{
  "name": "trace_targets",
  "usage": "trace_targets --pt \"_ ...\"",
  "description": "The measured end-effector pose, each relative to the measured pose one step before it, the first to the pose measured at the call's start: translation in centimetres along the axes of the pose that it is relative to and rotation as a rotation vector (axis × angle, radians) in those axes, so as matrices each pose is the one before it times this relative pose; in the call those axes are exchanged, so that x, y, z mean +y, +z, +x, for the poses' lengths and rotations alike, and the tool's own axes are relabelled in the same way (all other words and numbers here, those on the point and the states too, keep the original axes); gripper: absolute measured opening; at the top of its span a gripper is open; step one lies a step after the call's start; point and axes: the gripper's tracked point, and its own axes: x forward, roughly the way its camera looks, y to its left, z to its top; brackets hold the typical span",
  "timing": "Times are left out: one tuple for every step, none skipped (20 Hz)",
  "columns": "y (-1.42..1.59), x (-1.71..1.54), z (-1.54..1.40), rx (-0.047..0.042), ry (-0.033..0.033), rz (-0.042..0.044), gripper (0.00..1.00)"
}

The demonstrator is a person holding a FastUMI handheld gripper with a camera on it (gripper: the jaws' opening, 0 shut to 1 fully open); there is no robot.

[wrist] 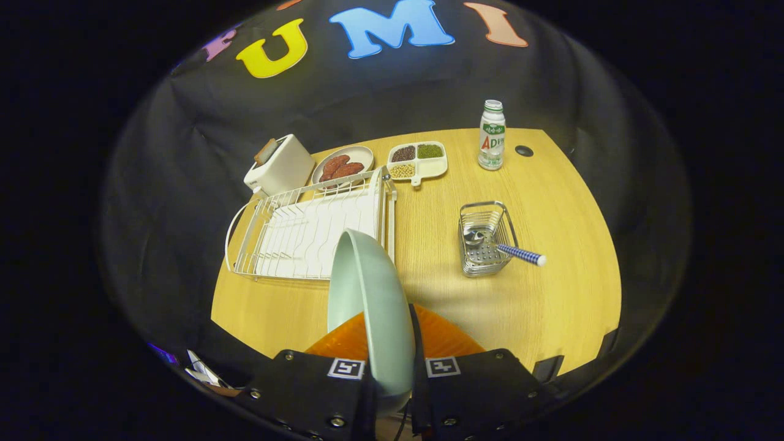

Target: Take the plate from the dish rack, then take the spoon from the basket and place it into the plate.

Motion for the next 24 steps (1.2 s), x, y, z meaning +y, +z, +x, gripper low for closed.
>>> trace_targets --pt "-0.73 -0.107 0.235 0.00788 0.01623 0.02499 0.22" --pt "-0.696 -0.015 0.378 0.0037 0.01826 0.02454 0.22" --pt "-0.558 -0.098 0.354 0.00121 0.01521 0.0193 0.22" --pt "-0.559 -0.067 0.511 0.00237 0.01324 0.01328 0.22" --pt "-0.607 -0.157 0.455 0.00878 0.00898 0.0072 0.22" --pt "-0.735 -0.216 0.575 0.00984 0.00328 0.00651 0.22" --pt "-0.484 -0.308 0.569 0.01013 -0.00137 0.00456 0.22" --pt "-0.668 -0.355 0.702 0.01056 -0.00359 0.00275 0.22" --pt "-0.636 -0.413 0.63 0.01612 -0.00742 0.00526 0.22" --pt "-0.592 -0.275 0.59 0.01097 -0.00207 0.00141 0.22" --pt "-0.34 -0.268 0.47 0.00451 0.00444 0.00802 0.22" --pt "-0.285 -0.164 0.634 0.00289 0.01395 0.01445 0.22" --pt "-0.204 0.025 0.587 0.00142 0.02166 0.01973 0.22" --pt "-0.32 0.086 0.549 0.00084 0.02569 0.02249 0.22" --pt "-0.188 -0.022 0.487 0.00342 0.02639 0.02028 0.22" --pt "-0.212 -0.156 0.656 0.00437 0.02527 0.01962 0.22" --pt "-0.119 -0.14 0.511 0.00031 0.02333 0.00854 0.22" --pt "-0.203 -0.178 0.587 -0.00398 0.02071 0.00252 0.22" --pt "-0.11 -0.399 0.559 -0.00494 0.01004 0.00669 0.22" --pt "-0.204 -0.259 0.658 -0.00468 0.02023 0.01111 0.22" --pt "-0.116 -0.148 0.243 0.00199 0.01329 0.01591 0.22" --pt "-0.228 0.066 0.225 -0.00456 0.01537 0.01228 0.22" --pt "0.002 -0.169 0.258 -0.00252 0.01015 0.0135 0.23" --pt "0.305 -0.232 -0.383 -0.00643 0.00176 0.01344 0.23"
